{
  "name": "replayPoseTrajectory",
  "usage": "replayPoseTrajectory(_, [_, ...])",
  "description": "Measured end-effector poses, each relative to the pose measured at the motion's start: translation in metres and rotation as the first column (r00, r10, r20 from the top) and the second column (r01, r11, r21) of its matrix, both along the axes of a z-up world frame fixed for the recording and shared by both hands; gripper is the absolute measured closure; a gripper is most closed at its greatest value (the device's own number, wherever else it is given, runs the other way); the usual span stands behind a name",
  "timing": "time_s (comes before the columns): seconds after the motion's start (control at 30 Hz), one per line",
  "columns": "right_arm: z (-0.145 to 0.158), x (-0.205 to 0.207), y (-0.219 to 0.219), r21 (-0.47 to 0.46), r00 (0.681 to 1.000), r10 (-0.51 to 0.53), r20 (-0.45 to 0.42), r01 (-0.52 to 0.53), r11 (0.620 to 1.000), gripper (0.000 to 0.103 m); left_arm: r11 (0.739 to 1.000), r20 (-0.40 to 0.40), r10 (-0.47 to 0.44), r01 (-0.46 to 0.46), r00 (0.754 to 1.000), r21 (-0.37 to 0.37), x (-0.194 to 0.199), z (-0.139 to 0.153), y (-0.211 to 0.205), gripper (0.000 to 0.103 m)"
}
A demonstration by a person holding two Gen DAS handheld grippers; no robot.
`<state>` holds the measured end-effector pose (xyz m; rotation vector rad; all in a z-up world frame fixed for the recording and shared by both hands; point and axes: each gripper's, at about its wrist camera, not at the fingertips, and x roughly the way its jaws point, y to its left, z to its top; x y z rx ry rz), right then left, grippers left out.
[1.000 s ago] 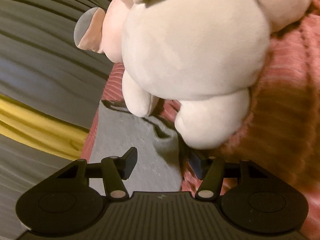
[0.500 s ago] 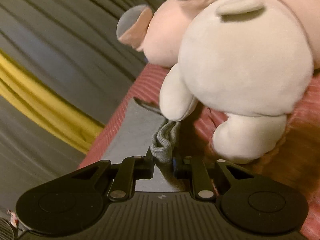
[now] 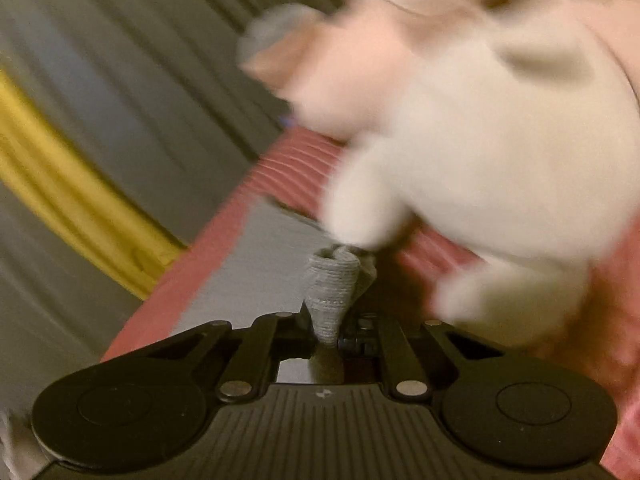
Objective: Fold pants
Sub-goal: 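Grasp the pant cuffs with the right tool and lift them, then fold the lifted cuffs toward the waistband and open the right tool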
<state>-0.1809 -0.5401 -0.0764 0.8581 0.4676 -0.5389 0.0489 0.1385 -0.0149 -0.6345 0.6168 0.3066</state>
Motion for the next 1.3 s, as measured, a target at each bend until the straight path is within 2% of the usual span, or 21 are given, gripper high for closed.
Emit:
replayPoseTrajectory(0.07, [0.035, 0.018, 0.030, -0.111, 0.994, 0.098, 0.042, -0.093, 0.989, 0.094, 1.000, 0.032, -0.001, 0.000, 1.000, 0.025, -0.005, 0.005, -0.002, 0.003])
replayPoseTrajectory(0.13, [0.066, 0.037, 0.074, -0.208, 0.970, 0.230, 0.081, -0.209, 0.956, 0.094, 0.998, 0.070, -0.008, 0.004, 0.997, 0.060, -0.010, 0.011, -0.006, 0.003])
replayPoseTrajectory(0.2, [0.086, 0.057, 0.126, -0.277, 0.911, 0.396, 0.111, -0.355, 0.893, 0.094, 0.997, 0.088, -0.027, 0.020, 0.996, 0.076, -0.012, 0.014, -0.009, 0.003])
replayPoseTrajectory(0.27, [0.090, 0.076, 0.181, -0.303, 0.821, 0.561, 0.108, -0.510, 0.805, 0.094, 0.996, 0.086, -0.042, 0.035, 0.995, 0.079, -0.013, 0.015, -0.010, 0.003])
replayPoseTrajectory(0.33, [0.078, 0.091, 0.232, -0.320, 0.732, 0.677, 0.075, -0.626, 0.711, 0.093, 0.996, 0.094, -0.062, 0.056, 0.994, 0.066, -0.016, 0.016, -0.011, 0.003])
replayPoseTrajectory(0.43, [0.037, 0.113, 0.298, -0.245, 0.606, 0.795, -0.026, -0.775, 0.583, 0.093, 0.992, 0.109, -0.124, 0.120, 0.986, 0.045, -0.018, 0.017, -0.011, 0.003])
replayPoseTrajectory(0.53, [-0.008, 0.129, 0.340, -0.109, 0.511, 0.845, -0.160, -0.860, 0.499, 0.093, 0.979, 0.113, -0.202, 0.201, 0.973, 0.024, -0.019, 0.017, -0.017, 0.003])
replayPoseTrajectory(0.63, [-0.010, 0.119, 0.352, -0.163, 0.507, 0.840, -0.194, -0.861, 0.482, 0.092, 0.954, 0.114, -0.297, 0.298, 0.948, 0.006, -0.015, 0.016, -0.026, 0.003])
replayPoseTrajectory(0.77, [0.001, 0.117, 0.346, -0.094, 0.527, 0.841, -0.124, -0.850, 0.519, 0.086, 0.895, 0.105, -0.445, 0.442, 0.889, 0.050, -0.010, 0.020, -0.051, 0.003])
replayPoseTrajectory(0.83, [0.001, 0.118, 0.337, -0.020, 0.514, 0.855, -0.068, -0.858, 0.514, 0.062, 0.850, 0.083, -0.526, 0.520, 0.846, 0.087, -0.008, 0.023, -0.066, 0.003])
replayPoseTrajectory(0.87, [0.003, 0.118, 0.326, 0.009, 0.519, 0.854, -0.029, -0.855, 0.519, 0.059, 0.829, 0.072, -0.557, 0.550, 0.827, 0.102, -0.008, 0.025, -0.073, 0.003])
replayPoseTrajectory(0.93, [0.008, 0.115, 0.313, 0.044, 0.536, 0.843, 0.048, -0.844, 0.534, 0.037, 0.796, 0.064, -0.603, 0.595, 0.795, 0.112, -0.007, 0.026, -0.083, 0.003])
replayPoseTrajectory(0.97, [0.014, 0.112, 0.305, 0.038, 0.555, 0.829, 0.064, -0.832, 0.554, 0.031, 0.783, 0.056, -0.621, 0.615, 0.782, 0.093, -0.005, 0.025, -0.088, 0.003])
replayPoseTrajectory(1.03, [0.024, 0.104, 0.289, -0.003, 0.620, 0.783, 0.042, -0.784, 0.621, 0.011, 0.764, 0.037, -0.645, 0.644, 0.764, 0.028, 0.004, 0.023, -0.095, 0.003])
replayPoseTrajectory(1.13, [0.036, 0.095, 0.264, -0.073, 0.727, 0.685, -0.040, -0.686, 0.724, 0.006, 0.714, 0.029, -0.694, 0.693, 0.719, -0.094, 0.023, 0.019, -0.110, 0.003])
replayPoseTrajectory(1.2, [0.039, 0.089, 0.248, -0.097, 0.782, 0.615, -0.103, -0.623, 0.776, 0.006, 0.673, 0.006, -0.734, 0.729, 0.679, -0.129, 0.034, 0.018, -0.130, 0.003])
replayPoseTrajectory(1.23, [0.037, 0.085, 0.242, -0.103, 0.797, 0.593, -0.115, -0.604, 0.791, 0.005, 0.655, -0.006, -0.751, 0.744, 0.660, -0.131, 0.040, 0.017, -0.139, 0.003])
replayPoseTrajectory(1.3, [0.031, 0.077, 0.230, -0.090, 0.824, 0.553, -0.120, -0.564, 0.821, 0.005, 0.640, -0.046, -0.766, 0.756, 0.641, -0.136, 0.053, 0.010, -0.156, 0.003])
